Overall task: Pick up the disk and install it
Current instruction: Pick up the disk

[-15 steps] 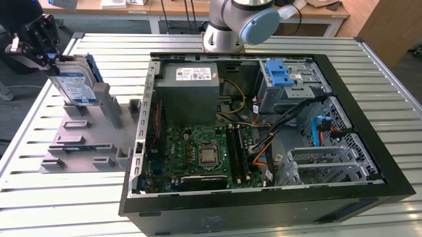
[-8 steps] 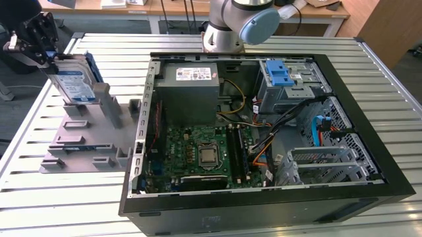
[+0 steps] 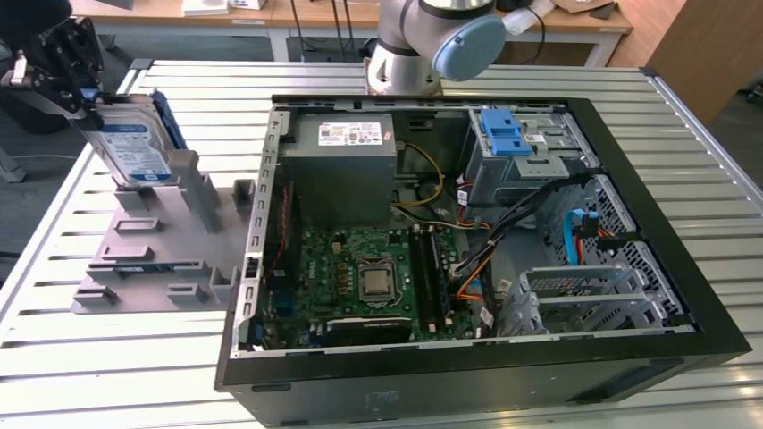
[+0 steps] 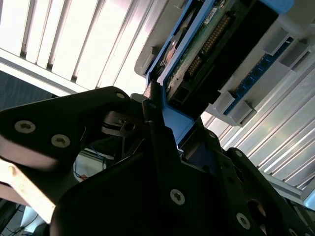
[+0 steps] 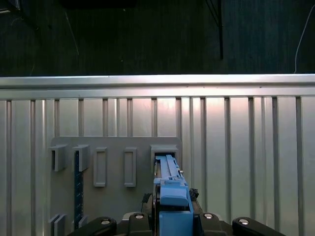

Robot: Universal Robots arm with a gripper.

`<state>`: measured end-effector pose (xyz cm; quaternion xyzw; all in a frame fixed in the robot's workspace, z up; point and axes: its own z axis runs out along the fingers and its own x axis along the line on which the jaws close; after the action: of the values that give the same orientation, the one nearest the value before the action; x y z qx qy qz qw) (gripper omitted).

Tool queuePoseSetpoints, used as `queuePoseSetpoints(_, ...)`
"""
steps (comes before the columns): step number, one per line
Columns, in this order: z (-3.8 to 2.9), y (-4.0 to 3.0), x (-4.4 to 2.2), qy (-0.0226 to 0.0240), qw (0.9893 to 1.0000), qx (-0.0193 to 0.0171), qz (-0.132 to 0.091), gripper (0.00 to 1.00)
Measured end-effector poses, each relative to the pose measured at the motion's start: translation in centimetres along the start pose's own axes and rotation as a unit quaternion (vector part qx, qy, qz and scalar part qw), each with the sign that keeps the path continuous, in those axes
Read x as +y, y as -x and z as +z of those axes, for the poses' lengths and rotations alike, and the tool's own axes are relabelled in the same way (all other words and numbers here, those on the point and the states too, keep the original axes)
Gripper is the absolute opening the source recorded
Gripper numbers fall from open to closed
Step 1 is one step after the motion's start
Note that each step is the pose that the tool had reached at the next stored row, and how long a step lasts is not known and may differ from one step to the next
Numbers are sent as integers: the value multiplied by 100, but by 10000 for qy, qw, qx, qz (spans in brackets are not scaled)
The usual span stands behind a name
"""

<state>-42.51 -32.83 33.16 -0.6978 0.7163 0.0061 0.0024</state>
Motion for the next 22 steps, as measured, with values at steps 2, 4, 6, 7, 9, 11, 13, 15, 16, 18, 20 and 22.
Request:
queuePoseSetpoints(2,-15,0,1,-1,10000,0,0,36)
queuePoseSetpoints(4,-27,0,1,-1,10000,0,0,36)
queuePoseSetpoints(6,-42,0,1,-1,10000,0,0,36)
queuePoseSetpoints(7,-49,0,1,-1,10000,0,0,36)
queuePoseSetpoints(9,-63,1,2,-2,10000,0,0,36)
queuePoseSetpoints(11,-76,1,2,-2,10000,0,0,36)
queuePoseSetpoints(13,-89,1,2,-2,10000,0,0,36)
queuePoseSetpoints(15,-103,1,2,-2,10000,0,0,36)
queuePoseSetpoints(16,-111,1,3,-2,10000,0,0,36)
queuePoseSetpoints(18,-125,1,3,-3,10000,0,0,36)
queuePoseSetpoints(20,-140,2,3,-3,10000,0,0,36)
queuePoseSetpoints(22,-155,2,4,-4,10000,0,0,36)
